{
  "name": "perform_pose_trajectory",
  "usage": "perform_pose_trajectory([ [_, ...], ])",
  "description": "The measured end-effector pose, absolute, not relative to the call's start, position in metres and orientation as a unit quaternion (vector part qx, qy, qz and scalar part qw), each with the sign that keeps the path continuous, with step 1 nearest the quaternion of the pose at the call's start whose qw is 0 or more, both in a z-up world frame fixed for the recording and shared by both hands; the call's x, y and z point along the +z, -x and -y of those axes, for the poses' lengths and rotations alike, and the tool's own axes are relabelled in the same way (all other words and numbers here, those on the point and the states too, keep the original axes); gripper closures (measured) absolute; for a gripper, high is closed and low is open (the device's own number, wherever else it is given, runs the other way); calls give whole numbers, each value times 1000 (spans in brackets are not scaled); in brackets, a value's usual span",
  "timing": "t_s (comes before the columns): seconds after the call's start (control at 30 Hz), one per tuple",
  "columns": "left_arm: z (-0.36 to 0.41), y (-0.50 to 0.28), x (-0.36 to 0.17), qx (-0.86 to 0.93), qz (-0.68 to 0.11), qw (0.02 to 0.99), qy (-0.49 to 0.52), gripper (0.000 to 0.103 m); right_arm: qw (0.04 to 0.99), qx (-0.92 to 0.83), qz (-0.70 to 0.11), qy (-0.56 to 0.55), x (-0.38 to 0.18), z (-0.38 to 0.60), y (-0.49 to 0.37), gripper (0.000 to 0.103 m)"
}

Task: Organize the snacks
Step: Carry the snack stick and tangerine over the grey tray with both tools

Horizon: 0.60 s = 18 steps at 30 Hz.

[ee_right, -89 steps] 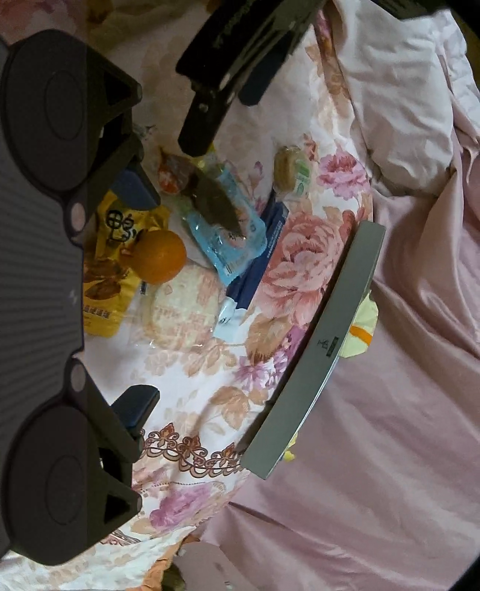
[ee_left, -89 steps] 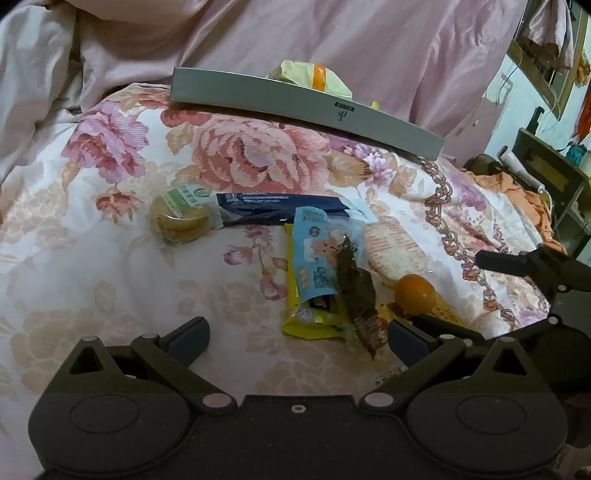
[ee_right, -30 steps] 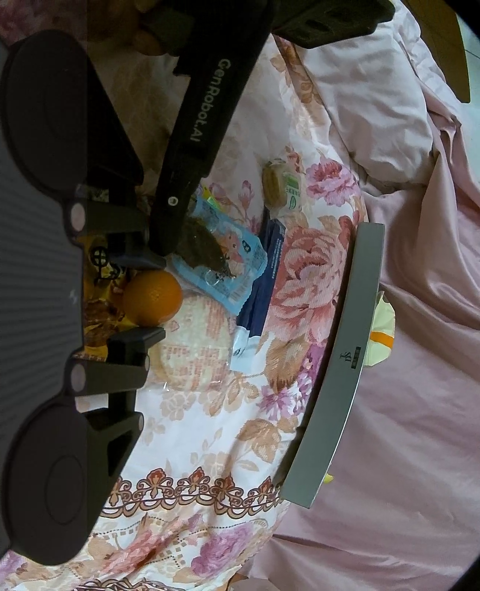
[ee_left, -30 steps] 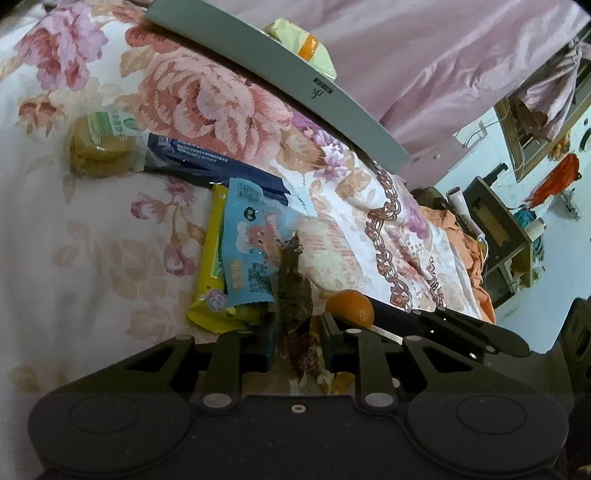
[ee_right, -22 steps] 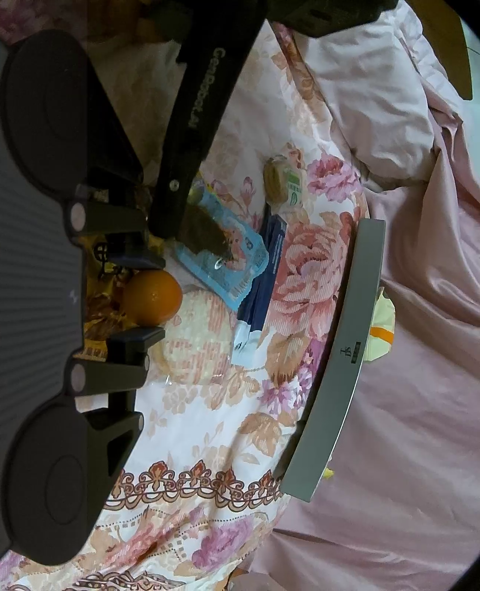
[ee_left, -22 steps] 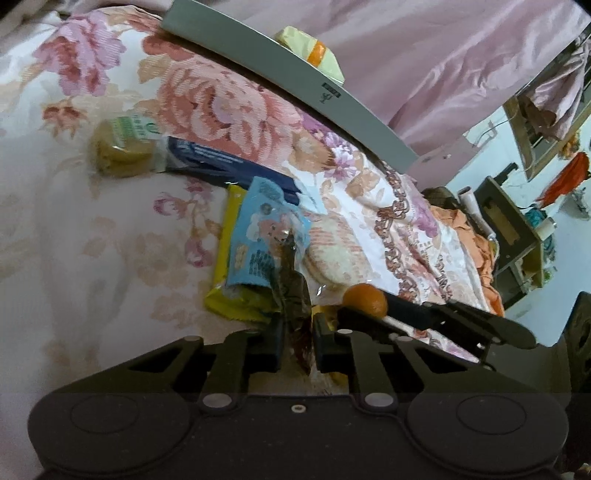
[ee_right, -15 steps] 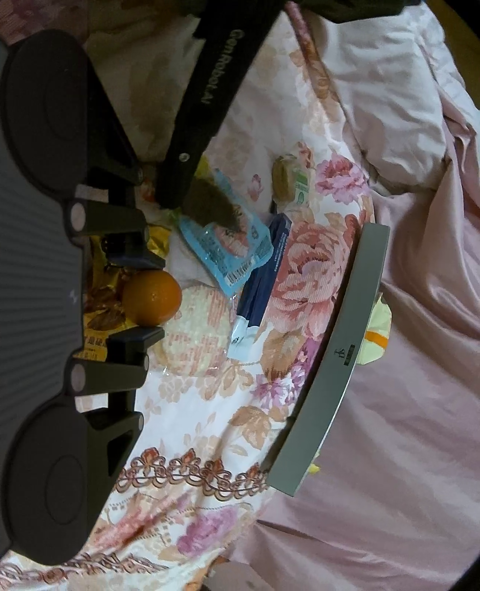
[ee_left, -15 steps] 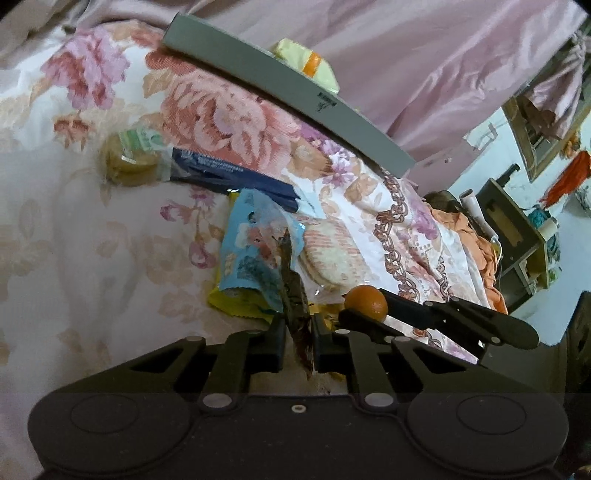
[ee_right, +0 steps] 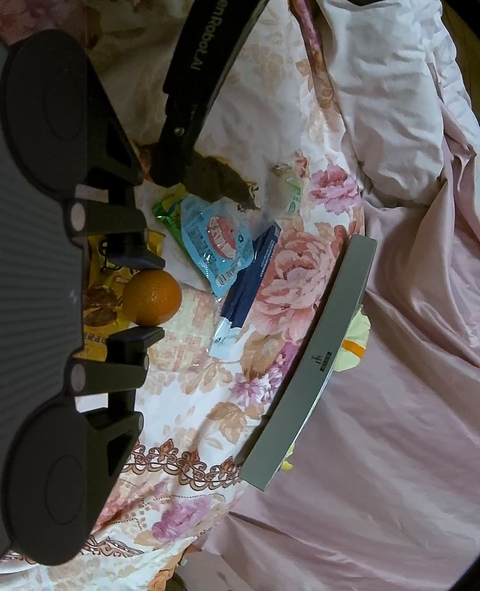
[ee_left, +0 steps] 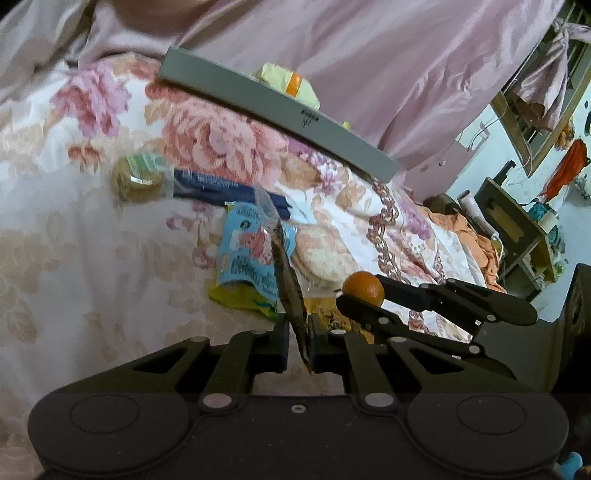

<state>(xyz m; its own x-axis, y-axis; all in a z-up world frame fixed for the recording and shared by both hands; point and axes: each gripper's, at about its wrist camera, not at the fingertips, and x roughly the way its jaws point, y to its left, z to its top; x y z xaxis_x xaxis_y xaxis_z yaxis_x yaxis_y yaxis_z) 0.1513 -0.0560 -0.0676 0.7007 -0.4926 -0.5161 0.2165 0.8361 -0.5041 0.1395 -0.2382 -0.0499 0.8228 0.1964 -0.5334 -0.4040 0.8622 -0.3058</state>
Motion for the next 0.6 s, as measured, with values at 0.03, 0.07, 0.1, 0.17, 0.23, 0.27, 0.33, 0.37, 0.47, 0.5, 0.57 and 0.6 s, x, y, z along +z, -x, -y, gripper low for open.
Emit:
perform_pose_trajectory([
  [0.03,57,-150,-66,-197,-328,901,204,95,932,161,-248,209,-50,238,-139,67],
  [0.07,58,-149,-64,-198,-323,903,201,95,932,161,-247,211,-49,238,-138,67],
  [0.1,58,-148,-62,-199,-319,905,198,95,932,162,-245,213,-49,237,-137,67],
  [0.17,59,-144,-61,-203,-310,908,197,95,932,163,-241,216,-48,237,-135,67],
  [0.23,59,-143,-60,-200,-307,909,200,95,933,163,-238,217,-47,237,-134,67],
  [0.27,60,-143,-60,-197,-305,909,204,95,933,164,-237,217,-47,237,-134,67],
  [0.33,59,-143,-57,-192,-300,910,213,95,933,164,-234,218,-46,237,-134,67],
  [0.37,59,-144,-54,-190,-296,910,217,95,934,164,-231,219,-45,237,-134,67],
  [0.47,60,-148,-44,-187,-280,916,219,95,937,160,-222,216,-42,238,-132,67],
  [0.5,61,-150,-39,-186,-276,917,219,95,939,158,-218,214,-40,239,-132,67],
  [0.57,64,-156,-31,-183,-267,920,219,95,943,154,-210,208,-35,241,-130,66],
  [0.6,66,-160,-26,-182,-263,922,216,95,945,152,-206,205,-32,242,-130,66],
])
